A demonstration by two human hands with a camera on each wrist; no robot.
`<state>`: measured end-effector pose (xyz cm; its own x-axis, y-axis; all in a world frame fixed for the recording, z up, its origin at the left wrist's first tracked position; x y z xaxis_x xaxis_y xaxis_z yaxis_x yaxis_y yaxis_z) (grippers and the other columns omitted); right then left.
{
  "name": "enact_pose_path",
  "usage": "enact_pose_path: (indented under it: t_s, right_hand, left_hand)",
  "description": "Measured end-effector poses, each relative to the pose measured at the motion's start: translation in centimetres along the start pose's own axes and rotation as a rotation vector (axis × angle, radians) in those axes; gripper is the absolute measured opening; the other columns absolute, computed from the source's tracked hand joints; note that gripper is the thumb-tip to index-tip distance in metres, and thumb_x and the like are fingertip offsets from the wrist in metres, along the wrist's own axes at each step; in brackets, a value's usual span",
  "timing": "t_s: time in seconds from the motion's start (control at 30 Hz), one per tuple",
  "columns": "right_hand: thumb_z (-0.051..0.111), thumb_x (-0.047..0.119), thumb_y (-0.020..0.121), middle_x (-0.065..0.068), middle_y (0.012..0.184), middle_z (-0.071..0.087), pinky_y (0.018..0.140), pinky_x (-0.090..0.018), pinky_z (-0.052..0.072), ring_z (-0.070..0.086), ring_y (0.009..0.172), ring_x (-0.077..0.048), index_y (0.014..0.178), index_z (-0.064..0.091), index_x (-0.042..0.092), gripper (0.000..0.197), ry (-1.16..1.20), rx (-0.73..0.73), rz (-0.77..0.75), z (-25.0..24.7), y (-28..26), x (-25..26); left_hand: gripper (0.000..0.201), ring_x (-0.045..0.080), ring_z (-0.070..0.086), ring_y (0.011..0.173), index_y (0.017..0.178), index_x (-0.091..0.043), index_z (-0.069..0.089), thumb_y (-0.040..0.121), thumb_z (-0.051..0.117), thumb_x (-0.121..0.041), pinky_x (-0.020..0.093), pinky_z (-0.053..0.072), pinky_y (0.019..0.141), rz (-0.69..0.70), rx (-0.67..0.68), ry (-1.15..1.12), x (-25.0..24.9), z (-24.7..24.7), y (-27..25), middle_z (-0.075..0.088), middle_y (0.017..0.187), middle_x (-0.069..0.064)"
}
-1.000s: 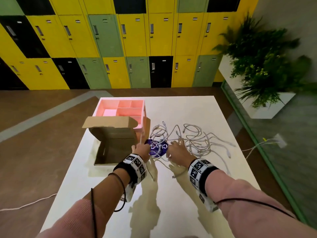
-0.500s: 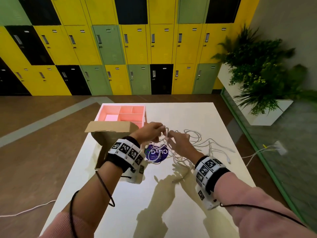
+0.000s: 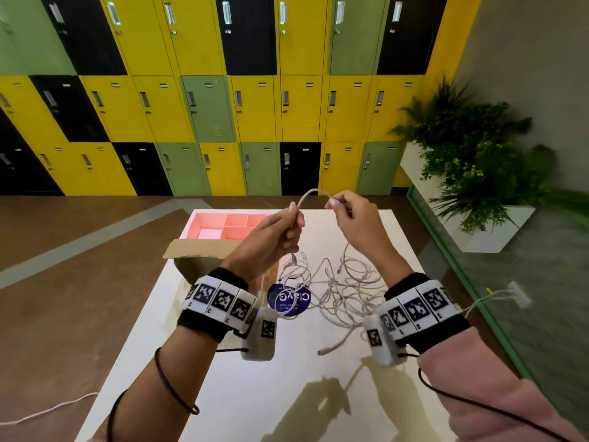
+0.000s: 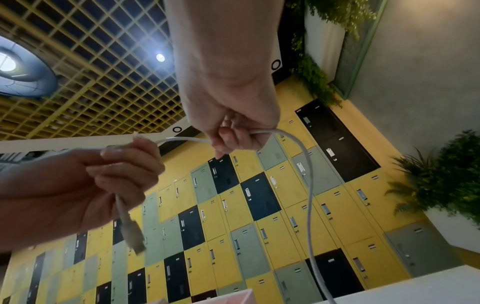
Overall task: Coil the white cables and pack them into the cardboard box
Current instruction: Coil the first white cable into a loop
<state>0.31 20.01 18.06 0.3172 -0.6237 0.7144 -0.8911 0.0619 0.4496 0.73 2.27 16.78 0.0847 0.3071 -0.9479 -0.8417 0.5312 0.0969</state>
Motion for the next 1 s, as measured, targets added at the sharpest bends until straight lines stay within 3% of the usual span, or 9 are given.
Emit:
enact_pose_path:
  t_s: [0.1, 0.27, 0.33, 0.4, 0.57, 0.7, 0.8, 0.9, 1.0]
  right_hand:
    - [0.051, 0.029, 0.097, 0.007, 0.061, 0.057, 0.052, -0.023, 0.039, 0.050, 0.052, -0.002, 0.093, 0.062, 0.012, 0.021, -0.007, 0.041, 0.013, 0.0, -0.6, -0.1]
    - [0.040, 0.023, 0.102, 0.003, 0.067, 0.058, 0.055, -0.024, 0.041, 0.052, 0.055, -0.008, 0.101, 0.059, 0.015, 0.021, -0.002, 0.314, -0.030, 1.6, -3.3, -0.9]
    - [0.034, 0.021, 0.103, 0.007, 0.070, 0.057, 0.065, -0.031, 0.046, 0.057, 0.065, -0.017, 0.108, 0.058, 0.017, 0.024, -0.040, 0.405, -0.072, 2.2, -4.5, -1.6]
    - [0.032, 0.021, 0.103, 0.011, 0.072, 0.056, 0.073, -0.034, 0.044, 0.056, 0.068, -0.013, 0.116, 0.056, 0.019, 0.027, -0.126, 0.483, -0.095, 2.7, -5.5, -2.2]
    - [0.038, 0.023, 0.102, -0.009, 0.091, 0.068, 0.067, -0.031, 0.040, 0.059, 0.080, -0.025, 0.127, 0.054, 0.019, 0.029, -0.362, 0.620, -0.213, 3.0, -6.4, -1.5]
    - [0.045, 0.022, 0.100, -0.011, 0.091, 0.070, 0.067, -0.035, 0.041, 0.060, 0.079, -0.027, 0.102, 0.064, 0.010, 0.022, -0.410, 0.630, -0.355, 2.2, -5.5, 0.9]
    - [0.049, 0.022, 0.098, -0.006, 0.094, 0.070, 0.076, -0.032, 0.043, 0.062, 0.084, -0.023, 0.093, 0.068, 0.010, 0.023, -0.422, 0.556, -0.413, 1.1, -4.6, 2.6]
    - [0.053, 0.023, 0.096, -0.003, 0.084, 0.065, 0.069, -0.029, 0.041, 0.058, 0.075, -0.015, 0.092, 0.065, 0.009, 0.019, -0.324, 0.490, -0.414, 0.2, -4.0, 3.8]
    - [0.056, 0.022, 0.095, 0.013, 0.069, 0.050, 0.056, -0.016, 0.035, 0.049, 0.062, 0.002, 0.097, 0.051, 0.008, 0.015, -0.142, 0.465, -0.276, -0.7, -3.3, 4.3]
  left_hand:
    - [0.032, 0.004, 0.032, 0.049, 0.090, -0.012, 0.059, 0.102, 0.032, -0.025, 0.016, 0.026, 0.046, 0.078, 0.048, -0.121, -1.2, 0.3, -0.2, 0.040, 0.059, -0.007]
    - [0.035, 0.003, 0.034, 0.043, 0.115, -0.009, 0.059, 0.102, 0.031, -0.025, 0.018, 0.020, 0.044, 0.170, -0.022, -0.203, -2.8, 0.1, -0.2, 0.047, 0.059, -0.005]
    - [0.036, 0.003, 0.039, 0.045, 0.122, -0.010, 0.057, 0.103, 0.031, -0.025, 0.018, 0.025, 0.046, 0.194, -0.064, -0.225, -2.9, -0.5, -0.4, 0.053, 0.062, -0.005]
    - [0.037, 0.003, 0.049, 0.049, 0.125, -0.010, 0.055, 0.103, 0.030, -0.026, 0.016, 0.037, 0.048, 0.203, -0.108, -0.227, -2.8, -1.1, -0.5, 0.063, 0.069, -0.004]
    - [0.036, 0.015, 0.068, 0.094, 0.128, -0.016, 0.054, 0.104, 0.029, -0.027, 0.025, 0.054, 0.076, 0.123, -0.156, 0.006, -1.5, -0.7, -0.9, 0.070, 0.110, 0.008]
    - [0.038, 0.022, 0.064, 0.111, 0.132, -0.018, 0.052, 0.104, 0.031, -0.030, 0.035, 0.047, 0.096, 0.077, -0.206, 0.291, 0.1, 0.0, -0.8, 0.067, 0.119, 0.011]
    - [0.036, 0.026, 0.066, 0.104, 0.131, -0.013, 0.052, 0.104, 0.031, -0.026, 0.038, 0.050, 0.094, 0.038, -0.209, 0.391, 1.0, 0.0, -0.7, 0.066, 0.117, 0.019]
    - [0.032, 0.026, 0.069, 0.084, 0.121, -0.008, 0.055, 0.104, 0.032, -0.021, 0.044, 0.054, 0.085, 0.034, -0.160, 0.452, 1.4, 0.1, -0.9, 0.069, 0.098, 0.021]
    - [0.029, 0.014, 0.061, 0.058, 0.101, -0.007, 0.058, 0.104, 0.031, -0.017, 0.025, 0.053, 0.060, 0.033, -0.081, 0.458, 1.2, 1.0, -1.2, 0.065, 0.074, 0.010]
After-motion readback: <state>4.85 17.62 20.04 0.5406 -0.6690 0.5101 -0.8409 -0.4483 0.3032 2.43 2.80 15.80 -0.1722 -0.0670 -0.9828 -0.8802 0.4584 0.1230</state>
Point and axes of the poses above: each hand's wrist, its own y-axis towards the middle knuckle, its own z-axis out of the palm, x = y × z, the point moved 2 cm from there along y, towards the middle knuckle
